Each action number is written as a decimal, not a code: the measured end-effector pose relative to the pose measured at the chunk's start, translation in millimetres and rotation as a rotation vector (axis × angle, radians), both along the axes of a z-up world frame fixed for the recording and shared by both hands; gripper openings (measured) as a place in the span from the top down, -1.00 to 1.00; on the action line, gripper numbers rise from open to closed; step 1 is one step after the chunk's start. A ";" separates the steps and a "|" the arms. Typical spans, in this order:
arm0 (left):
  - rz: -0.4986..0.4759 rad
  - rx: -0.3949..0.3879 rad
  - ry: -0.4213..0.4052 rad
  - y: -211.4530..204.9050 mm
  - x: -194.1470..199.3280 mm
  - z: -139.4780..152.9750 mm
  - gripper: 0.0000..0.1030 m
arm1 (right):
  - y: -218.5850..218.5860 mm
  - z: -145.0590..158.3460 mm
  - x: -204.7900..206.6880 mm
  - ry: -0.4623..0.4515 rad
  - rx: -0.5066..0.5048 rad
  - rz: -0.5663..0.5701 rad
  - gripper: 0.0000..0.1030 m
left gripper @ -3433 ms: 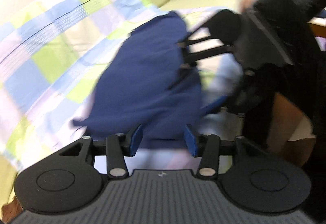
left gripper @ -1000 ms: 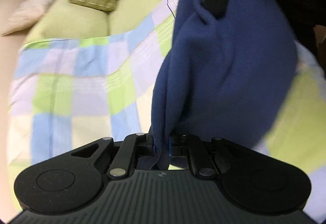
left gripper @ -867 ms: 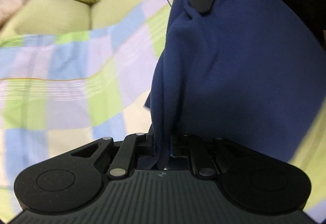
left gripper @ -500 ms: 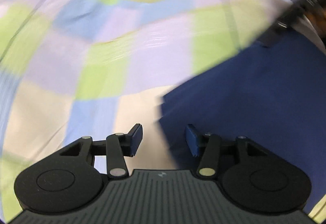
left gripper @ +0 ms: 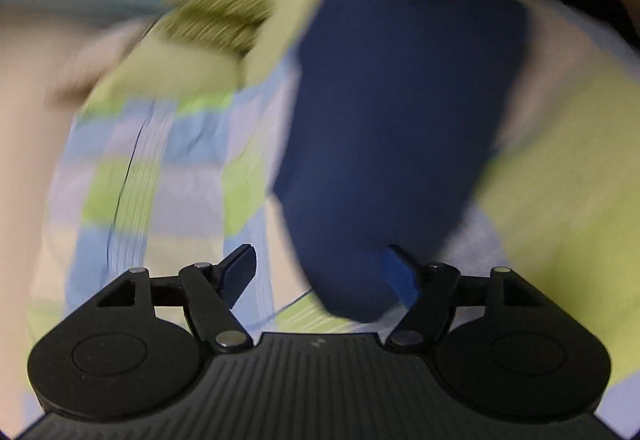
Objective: Fold clothes
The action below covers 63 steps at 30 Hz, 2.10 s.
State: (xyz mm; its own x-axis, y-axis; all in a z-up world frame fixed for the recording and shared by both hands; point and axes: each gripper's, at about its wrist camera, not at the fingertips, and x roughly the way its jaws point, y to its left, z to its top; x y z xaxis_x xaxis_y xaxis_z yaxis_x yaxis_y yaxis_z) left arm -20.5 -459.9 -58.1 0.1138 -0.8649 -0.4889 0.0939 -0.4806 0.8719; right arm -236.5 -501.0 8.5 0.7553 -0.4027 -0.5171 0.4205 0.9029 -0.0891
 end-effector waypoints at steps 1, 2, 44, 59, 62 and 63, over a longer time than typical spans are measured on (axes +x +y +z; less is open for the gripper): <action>-0.010 -0.002 -0.011 0.6 -2.1 -5.0 -0.64 | 22.6 -2.3 13.8 0.052 -0.081 0.022 -0.38; -0.036 0.005 -0.026 -3.3 -3.1 -16.0 -0.64 | 52.2 -9.0 33.9 0.122 -0.213 0.051 -0.55; 0.175 0.487 0.124 -97.6 -44.9 38.6 0.00 | -14.1 0.2 70.4 0.455 -0.221 0.245 0.27; 0.348 0.386 0.189 -45.0 -108.7 85.3 0.08 | 4.0 29.3 18.4 0.426 -0.323 0.378 0.34; 0.304 0.388 0.195 -24.2 -125.2 114.2 0.08 | 28.6 54.2 -2.1 0.438 -0.346 0.380 0.35; 0.287 0.389 0.193 -21.7 -129.3 122.5 0.08 | 33.4 61.1 -7.4 0.434 -0.341 0.369 0.35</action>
